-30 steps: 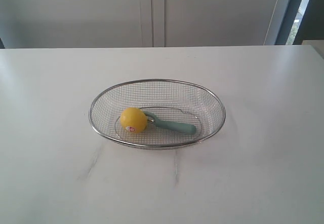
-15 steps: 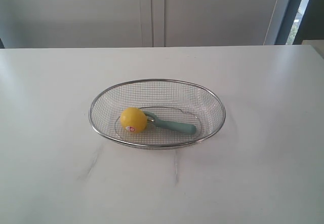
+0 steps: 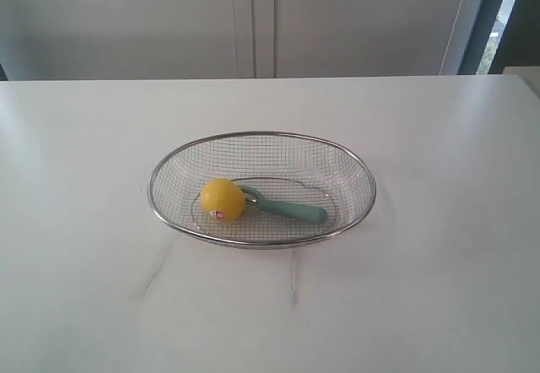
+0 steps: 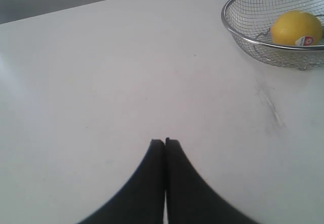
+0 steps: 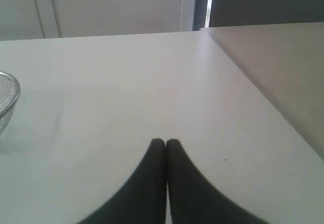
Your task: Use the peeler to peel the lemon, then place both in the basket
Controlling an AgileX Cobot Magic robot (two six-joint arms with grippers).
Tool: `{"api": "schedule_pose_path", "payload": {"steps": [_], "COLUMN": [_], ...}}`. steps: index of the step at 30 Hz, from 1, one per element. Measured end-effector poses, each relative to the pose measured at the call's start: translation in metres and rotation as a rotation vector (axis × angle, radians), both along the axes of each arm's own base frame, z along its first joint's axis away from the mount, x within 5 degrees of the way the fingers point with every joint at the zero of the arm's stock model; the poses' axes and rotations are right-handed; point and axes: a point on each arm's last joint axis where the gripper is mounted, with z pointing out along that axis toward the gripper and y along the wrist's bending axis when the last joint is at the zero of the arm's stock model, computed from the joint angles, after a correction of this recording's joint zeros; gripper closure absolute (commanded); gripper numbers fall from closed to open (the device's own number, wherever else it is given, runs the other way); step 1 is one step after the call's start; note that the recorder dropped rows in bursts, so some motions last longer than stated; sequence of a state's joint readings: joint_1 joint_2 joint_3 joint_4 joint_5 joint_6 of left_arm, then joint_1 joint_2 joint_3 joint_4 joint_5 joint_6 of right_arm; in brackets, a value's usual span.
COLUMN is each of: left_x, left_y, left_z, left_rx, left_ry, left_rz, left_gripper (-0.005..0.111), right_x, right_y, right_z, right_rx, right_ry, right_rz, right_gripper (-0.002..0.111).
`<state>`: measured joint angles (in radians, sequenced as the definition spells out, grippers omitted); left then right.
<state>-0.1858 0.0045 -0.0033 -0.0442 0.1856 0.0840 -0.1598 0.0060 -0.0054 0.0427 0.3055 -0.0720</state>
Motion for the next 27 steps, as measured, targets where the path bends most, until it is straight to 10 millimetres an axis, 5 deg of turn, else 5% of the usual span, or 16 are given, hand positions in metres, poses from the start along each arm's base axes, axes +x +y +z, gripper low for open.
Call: {"api": "schedule_pose_path", "payload": {"steps": [27], "left_x": [0.000], "left_y": [0.000], "left_z": [0.000], "left_rx": [0.000], "left_ry": [0.000], "left_rz": [0.000], "left_gripper": [0.107], "right_x": [0.000], "right_y": [0.014], "right_z": [-0.002], "right_rx": [0.073], "right_ry": [0.020], "right_rz": [0.233], "right_gripper": [0.108]}}
